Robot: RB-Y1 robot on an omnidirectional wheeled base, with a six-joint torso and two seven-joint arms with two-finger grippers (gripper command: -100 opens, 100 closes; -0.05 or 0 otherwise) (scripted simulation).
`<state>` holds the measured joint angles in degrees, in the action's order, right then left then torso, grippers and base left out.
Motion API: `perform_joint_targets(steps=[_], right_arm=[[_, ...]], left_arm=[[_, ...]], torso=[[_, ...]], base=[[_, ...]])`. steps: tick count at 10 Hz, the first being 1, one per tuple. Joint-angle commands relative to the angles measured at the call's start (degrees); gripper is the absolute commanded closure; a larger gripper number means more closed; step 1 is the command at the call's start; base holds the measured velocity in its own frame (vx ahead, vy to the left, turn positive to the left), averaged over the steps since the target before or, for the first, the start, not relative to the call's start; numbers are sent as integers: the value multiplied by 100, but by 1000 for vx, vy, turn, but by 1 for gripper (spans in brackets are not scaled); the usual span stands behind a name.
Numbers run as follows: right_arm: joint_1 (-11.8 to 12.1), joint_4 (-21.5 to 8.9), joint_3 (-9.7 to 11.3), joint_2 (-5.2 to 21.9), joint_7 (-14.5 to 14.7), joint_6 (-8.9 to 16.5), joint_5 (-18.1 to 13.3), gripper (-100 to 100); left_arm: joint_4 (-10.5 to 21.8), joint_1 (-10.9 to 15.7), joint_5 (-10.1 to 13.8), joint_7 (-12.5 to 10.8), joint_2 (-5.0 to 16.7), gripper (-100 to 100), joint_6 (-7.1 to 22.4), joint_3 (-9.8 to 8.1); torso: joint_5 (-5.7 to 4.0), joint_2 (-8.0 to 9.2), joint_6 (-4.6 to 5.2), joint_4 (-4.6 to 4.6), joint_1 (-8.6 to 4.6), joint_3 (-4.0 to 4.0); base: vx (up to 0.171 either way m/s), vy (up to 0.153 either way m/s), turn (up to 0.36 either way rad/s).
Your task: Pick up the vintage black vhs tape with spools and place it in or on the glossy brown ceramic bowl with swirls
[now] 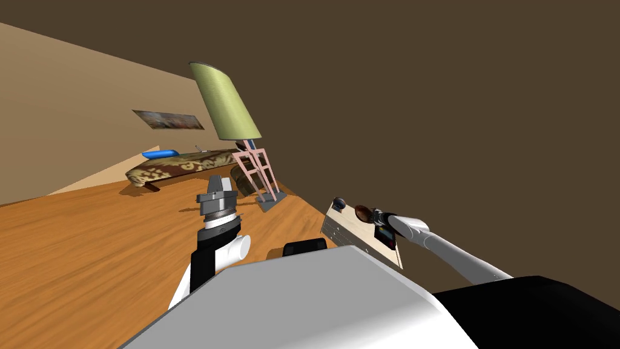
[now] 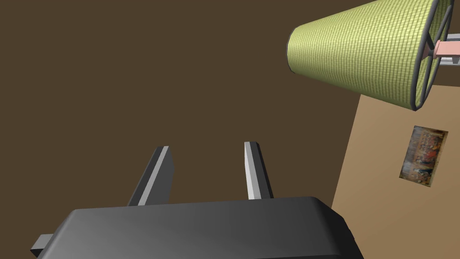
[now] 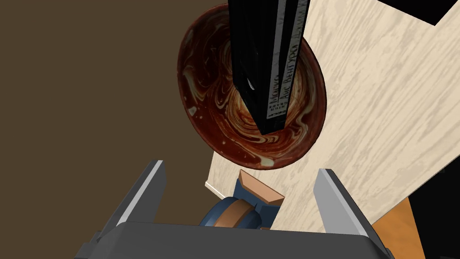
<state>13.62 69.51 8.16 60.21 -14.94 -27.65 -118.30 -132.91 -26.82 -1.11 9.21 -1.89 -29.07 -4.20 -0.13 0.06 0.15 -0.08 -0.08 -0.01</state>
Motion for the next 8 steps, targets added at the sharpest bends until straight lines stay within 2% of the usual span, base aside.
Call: perform_joint_targets(steps=[1, 2, 4, 6, 7, 8], right_arm=[[9, 4, -3, 7, 5, 2, 208, -100], [56, -292, 211, 250, 298, 184, 423, -100], [56, -408, 211, 250, 478, 184, 871, -100], [56, -408, 211, 250, 478, 184, 1147, -100], [104, -705, 425, 493, 788, 367, 1366, -100], [104, -821, 425, 493, 854, 367, 1467, -100]], left_arm=[[0, 0, 0, 0, 0, 0, 0, 0], [0, 0, 0, 0, 0, 0, 0, 0], [0, 1, 0, 0, 0, 0, 0, 0], [0, 0, 0, 0, 0, 0, 0, 0], [0, 0, 0, 0, 0, 0, 0, 0], [0, 2, 0, 0, 0, 0, 0, 1]], torso=[[0, 0, 0, 0, 0, 0], [0, -4, 0, -1, -2, -2], [3, 20, 0, 4, 11, 11], [0, 7, 1, 2, 1, 4], [0, 1, 1, 0, -2, 1], [2, 16, -8, 3, 10, 8]], base=[[8, -2, 5], [-61, 41, 345], [-54, 27, 102], [-6, 2, -8], [-69, 40, 371], [-79, 39, 202]])
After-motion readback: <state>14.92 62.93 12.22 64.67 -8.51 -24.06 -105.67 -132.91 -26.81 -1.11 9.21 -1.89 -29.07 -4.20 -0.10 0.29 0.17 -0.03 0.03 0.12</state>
